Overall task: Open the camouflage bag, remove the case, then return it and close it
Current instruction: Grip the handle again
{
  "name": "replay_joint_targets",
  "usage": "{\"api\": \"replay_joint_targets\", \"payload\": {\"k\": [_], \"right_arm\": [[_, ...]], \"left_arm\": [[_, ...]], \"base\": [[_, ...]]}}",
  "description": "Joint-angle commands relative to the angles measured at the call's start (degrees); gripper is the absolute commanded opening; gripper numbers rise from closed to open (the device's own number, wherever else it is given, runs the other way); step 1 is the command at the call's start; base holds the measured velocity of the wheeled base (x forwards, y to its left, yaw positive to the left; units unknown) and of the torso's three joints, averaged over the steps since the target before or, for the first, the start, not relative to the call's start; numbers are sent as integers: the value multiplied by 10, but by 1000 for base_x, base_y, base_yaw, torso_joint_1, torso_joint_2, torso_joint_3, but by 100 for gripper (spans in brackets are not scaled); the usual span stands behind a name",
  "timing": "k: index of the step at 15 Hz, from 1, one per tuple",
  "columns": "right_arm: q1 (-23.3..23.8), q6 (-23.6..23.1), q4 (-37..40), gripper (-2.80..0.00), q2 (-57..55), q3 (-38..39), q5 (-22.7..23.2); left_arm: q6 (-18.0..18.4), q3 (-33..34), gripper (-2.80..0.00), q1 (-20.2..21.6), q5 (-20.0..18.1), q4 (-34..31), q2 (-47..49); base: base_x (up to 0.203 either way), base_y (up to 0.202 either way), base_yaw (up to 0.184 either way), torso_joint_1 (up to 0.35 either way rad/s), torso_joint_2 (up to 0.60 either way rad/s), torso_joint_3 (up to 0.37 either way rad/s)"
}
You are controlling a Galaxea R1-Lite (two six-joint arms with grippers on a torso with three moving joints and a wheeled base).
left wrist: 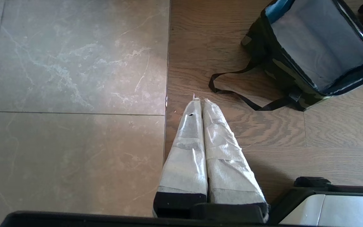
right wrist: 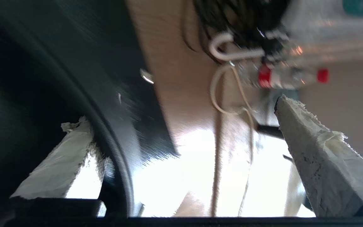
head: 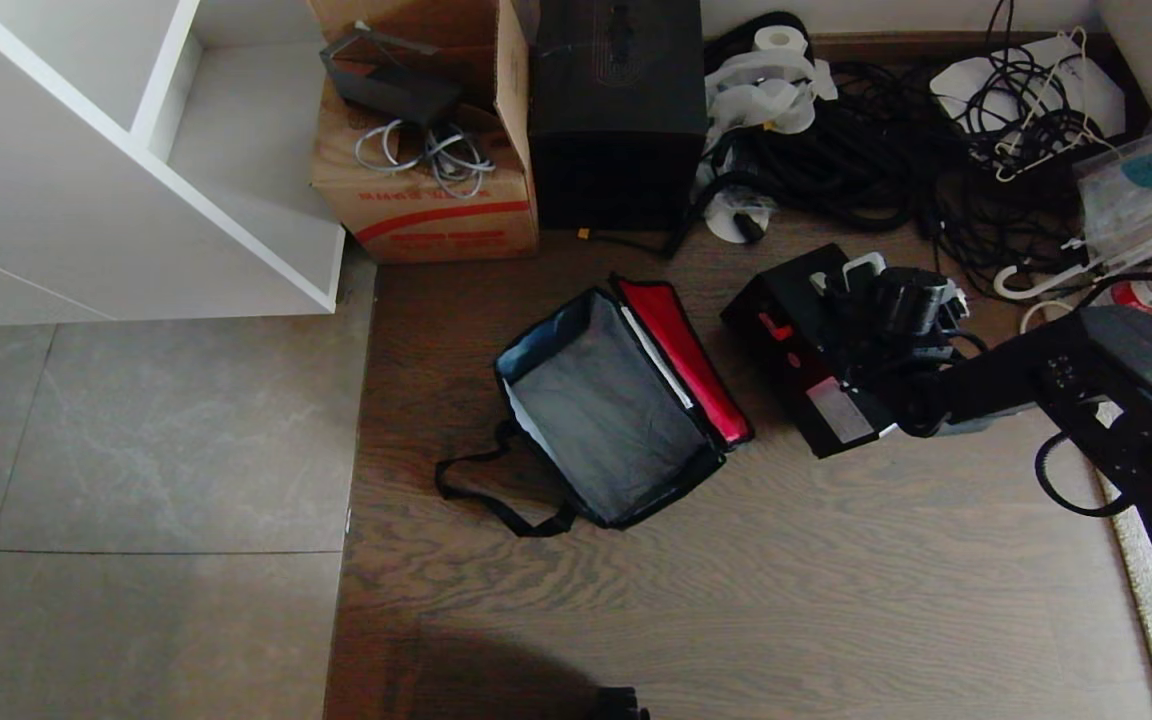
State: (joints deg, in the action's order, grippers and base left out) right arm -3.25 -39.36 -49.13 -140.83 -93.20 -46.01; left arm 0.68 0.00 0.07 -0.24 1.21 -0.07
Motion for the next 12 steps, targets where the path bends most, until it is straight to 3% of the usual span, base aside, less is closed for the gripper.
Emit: {"api": "replay_joint_targets", "payload": {"k": [1,10,11,12], "right_arm": [[14,-4,0,0,1,-13,-2],[31,-2,4,0,-20,-5,5],[31,0,12,-280,-21,-7,3],[31,1,11,-280,-20,-9,2]], "left_arm": [[-1,5,-280,0,0,0,1],[0,5,-280,0,0,0,1],[-1,5,-280,0,0,0,1],[0,5,-280,0,0,0,1]], "base": [[0,0,0,0,0,0],[0,0,0,0,0,0],[0,0,0,0,0,0],[0,0,0,0,0,0]]}}
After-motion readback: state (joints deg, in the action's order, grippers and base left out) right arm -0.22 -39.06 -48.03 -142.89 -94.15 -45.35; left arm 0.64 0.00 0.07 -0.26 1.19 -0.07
